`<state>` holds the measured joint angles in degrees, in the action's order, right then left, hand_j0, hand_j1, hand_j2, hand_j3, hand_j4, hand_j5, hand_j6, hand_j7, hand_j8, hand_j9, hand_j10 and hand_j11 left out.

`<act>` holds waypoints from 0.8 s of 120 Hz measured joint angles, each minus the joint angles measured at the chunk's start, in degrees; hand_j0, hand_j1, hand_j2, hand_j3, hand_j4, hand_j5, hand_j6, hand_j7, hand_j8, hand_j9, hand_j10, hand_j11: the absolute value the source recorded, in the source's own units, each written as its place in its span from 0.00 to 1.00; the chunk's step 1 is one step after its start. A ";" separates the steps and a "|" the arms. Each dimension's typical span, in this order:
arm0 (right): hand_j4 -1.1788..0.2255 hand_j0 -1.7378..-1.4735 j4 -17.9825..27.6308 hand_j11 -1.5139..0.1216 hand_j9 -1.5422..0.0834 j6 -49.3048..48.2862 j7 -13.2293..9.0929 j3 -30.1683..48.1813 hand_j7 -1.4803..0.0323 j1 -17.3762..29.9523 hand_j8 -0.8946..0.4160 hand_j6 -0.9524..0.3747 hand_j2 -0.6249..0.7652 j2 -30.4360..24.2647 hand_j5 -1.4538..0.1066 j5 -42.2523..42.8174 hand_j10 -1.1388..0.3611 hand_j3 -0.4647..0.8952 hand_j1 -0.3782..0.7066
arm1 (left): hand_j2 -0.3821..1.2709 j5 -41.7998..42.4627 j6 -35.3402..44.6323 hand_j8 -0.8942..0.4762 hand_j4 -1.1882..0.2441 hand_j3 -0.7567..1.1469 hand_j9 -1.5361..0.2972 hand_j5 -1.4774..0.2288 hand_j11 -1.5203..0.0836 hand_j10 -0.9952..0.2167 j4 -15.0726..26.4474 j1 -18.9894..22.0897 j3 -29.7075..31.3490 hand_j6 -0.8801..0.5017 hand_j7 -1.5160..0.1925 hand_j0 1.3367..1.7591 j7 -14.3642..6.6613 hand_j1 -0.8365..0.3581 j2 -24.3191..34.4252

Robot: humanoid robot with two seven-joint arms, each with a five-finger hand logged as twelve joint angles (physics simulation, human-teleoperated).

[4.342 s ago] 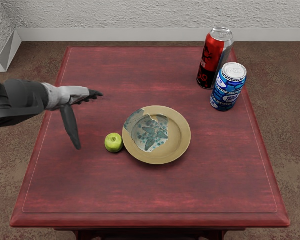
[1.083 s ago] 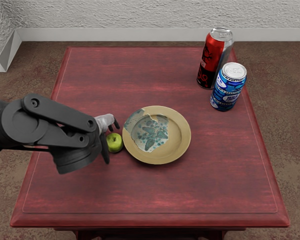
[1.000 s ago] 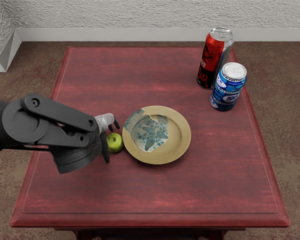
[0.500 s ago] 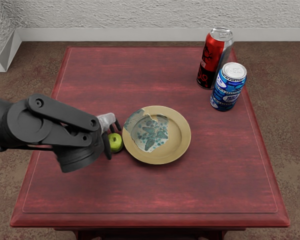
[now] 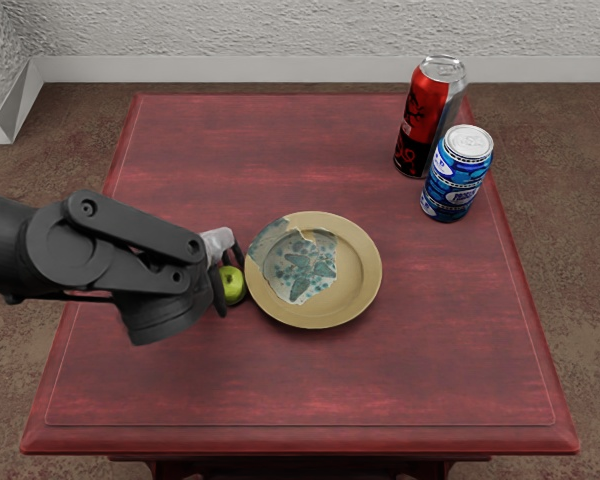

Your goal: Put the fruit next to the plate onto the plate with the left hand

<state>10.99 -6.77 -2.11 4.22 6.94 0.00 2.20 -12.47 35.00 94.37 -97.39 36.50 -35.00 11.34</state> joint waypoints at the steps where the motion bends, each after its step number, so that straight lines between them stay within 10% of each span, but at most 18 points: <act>1: 0.83 0.30 0.00 0.91 0.94 0.00 0.00 0.00 0.97 0.00 0.67 0.71 0.45 0.00 0.92 0.00 0.75 0.34 0.04 | 0.28 0.01 0.00 0.34 0.53 0.40 0.53 0.54 0.60 0.47 -0.05 0.00 0.00 0.33 0.56 0.76 0.00 0.56 0.00; 96: 0.83 0.30 0.00 0.91 0.94 0.00 0.00 0.00 0.97 0.00 0.67 0.71 0.45 0.00 0.92 0.00 0.75 0.34 0.04 | 0.32 0.53 -0.11 0.29 0.43 0.40 0.42 0.41 0.47 0.35 -1.85 1.23 -0.19 0.32 0.44 0.75 -0.05 0.46 -0.61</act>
<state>10.99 -6.77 -2.11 4.22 6.94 0.00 2.20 -11.94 34.89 92.52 -96.15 36.31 -35.05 10.73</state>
